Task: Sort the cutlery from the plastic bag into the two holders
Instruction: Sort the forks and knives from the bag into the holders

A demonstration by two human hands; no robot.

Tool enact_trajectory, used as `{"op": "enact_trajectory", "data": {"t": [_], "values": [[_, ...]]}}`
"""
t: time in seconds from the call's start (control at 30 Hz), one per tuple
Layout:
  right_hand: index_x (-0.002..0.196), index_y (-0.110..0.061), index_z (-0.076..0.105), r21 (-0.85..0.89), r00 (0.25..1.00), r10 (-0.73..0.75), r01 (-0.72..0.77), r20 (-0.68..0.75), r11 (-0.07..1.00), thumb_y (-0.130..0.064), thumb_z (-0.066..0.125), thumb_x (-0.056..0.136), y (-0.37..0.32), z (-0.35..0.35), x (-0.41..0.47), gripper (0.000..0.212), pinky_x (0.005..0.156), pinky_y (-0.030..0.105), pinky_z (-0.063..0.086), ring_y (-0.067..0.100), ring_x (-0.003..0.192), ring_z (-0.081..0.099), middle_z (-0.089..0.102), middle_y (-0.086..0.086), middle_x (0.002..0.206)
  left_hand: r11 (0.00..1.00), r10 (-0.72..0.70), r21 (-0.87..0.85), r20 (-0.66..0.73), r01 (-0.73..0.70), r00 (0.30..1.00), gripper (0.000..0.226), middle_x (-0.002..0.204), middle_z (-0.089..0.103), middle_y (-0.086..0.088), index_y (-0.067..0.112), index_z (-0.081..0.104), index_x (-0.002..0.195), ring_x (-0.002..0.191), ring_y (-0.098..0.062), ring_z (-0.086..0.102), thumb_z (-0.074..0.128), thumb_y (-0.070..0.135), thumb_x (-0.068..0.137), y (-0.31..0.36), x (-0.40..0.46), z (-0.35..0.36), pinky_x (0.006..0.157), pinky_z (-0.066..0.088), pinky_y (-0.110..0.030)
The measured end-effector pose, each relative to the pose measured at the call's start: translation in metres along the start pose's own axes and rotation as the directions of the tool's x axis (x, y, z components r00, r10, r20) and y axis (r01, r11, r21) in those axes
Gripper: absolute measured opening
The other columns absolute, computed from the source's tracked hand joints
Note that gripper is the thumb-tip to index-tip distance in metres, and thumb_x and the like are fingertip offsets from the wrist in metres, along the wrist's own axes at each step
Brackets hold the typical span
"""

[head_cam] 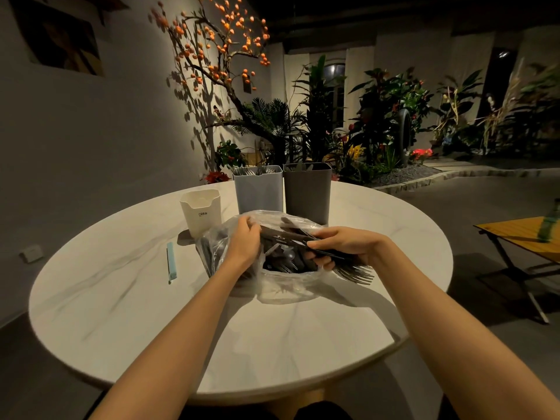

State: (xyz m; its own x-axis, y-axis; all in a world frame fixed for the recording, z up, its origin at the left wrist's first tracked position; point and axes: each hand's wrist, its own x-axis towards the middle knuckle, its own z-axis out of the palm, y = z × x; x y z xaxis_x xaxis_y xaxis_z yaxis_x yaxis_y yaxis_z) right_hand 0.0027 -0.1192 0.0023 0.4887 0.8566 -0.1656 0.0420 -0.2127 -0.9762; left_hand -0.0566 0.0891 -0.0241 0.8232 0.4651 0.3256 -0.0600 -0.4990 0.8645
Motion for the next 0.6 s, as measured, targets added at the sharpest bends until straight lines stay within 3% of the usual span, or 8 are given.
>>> {"op": "enact_trajectory", "data": {"t": [0.1, 0.2, 0.37, 0.5, 0.6], "values": [[0.103, -0.002, 0.050, -0.084, 0.999, 0.000, 0.003, 0.043, 0.996, -0.013, 0.041, 0.102, 0.001, 0.002, 0.003, 0.014, 0.057, 0.022, 0.041, 0.014, 0.062, 0.042, 0.045, 0.010, 0.079, 0.993, -0.025, -0.115, -0.055, 0.018, 0.998, 0.029, 0.108, 0.057, -0.011, 0.004, 0.057, 0.111, 0.104, -0.022, 0.051, 0.030, 0.012, 0.103, 0.005, 0.002, -0.004, 0.093, 0.042, -0.031], [0.107, -0.002, 0.052, -0.054, 0.996, 0.018, -0.013, 0.085, 0.998, -0.011, 0.043, 0.101, -0.001, 0.007, 0.009, 0.014, 0.059, 0.023, 0.047, 0.016, 0.065, 0.051, 0.050, 0.012, 0.082, 0.998, 0.023, -0.063, -0.108, -0.030, 0.994, 0.026, 0.100, 0.060, -0.009, 0.004, 0.060, 0.110, 0.095, -0.019, 0.056, 0.040, 0.019, 0.102, -0.001, 0.003, -0.006, 0.074, 0.047, -0.020], [0.104, -0.001, 0.052, -0.062, 0.988, 0.038, -0.029, 0.149, 0.998, -0.008, 0.046, 0.099, -0.012, 0.015, 0.013, 0.010, 0.062, 0.025, 0.054, 0.018, 0.065, 0.058, 0.058, 0.012, 0.079, 0.986, 0.148, -0.040, -0.209, -0.160, 0.967, 0.016, 0.096, 0.058, -0.003, 0.006, 0.058, 0.107, 0.081, -0.008, 0.053, 0.045, 0.014, 0.100, 0.003, 0.005, -0.007, 0.063, 0.044, -0.005], [0.101, -0.002, 0.049, -0.015, 0.991, 0.060, -0.059, 0.118, 0.998, -0.010, 0.044, 0.100, -0.018, 0.017, 0.024, 0.010, 0.053, 0.022, 0.048, 0.015, 0.059, 0.052, 0.054, 0.011, 0.081, 0.977, 0.168, -0.090, -0.243, -0.195, 0.955, 0.010, 0.103, 0.059, -0.007, 0.012, 0.053, 0.104, 0.095, -0.017, 0.058, 0.044, 0.010, 0.100, 0.007, 0.009, -0.008, 0.077, 0.048, -0.018], [0.105, -0.002, 0.051, -0.093, 0.995, 0.075, -0.069, 0.064, 0.993, -0.021, 0.048, 0.100, -0.020, 0.013, 0.034, 0.020, 0.050, 0.019, 0.042, 0.011, 0.056, 0.045, 0.048, 0.011, 0.082, 0.978, 0.159, -0.097, -0.236, -0.186, 0.959, 0.015, 0.109, 0.060, -0.010, 0.007, 0.055, 0.110, 0.101, -0.019, 0.058, 0.045, 0.011, 0.100, 0.005, 0.013, -0.008, 0.080, 0.047, -0.022]]}}
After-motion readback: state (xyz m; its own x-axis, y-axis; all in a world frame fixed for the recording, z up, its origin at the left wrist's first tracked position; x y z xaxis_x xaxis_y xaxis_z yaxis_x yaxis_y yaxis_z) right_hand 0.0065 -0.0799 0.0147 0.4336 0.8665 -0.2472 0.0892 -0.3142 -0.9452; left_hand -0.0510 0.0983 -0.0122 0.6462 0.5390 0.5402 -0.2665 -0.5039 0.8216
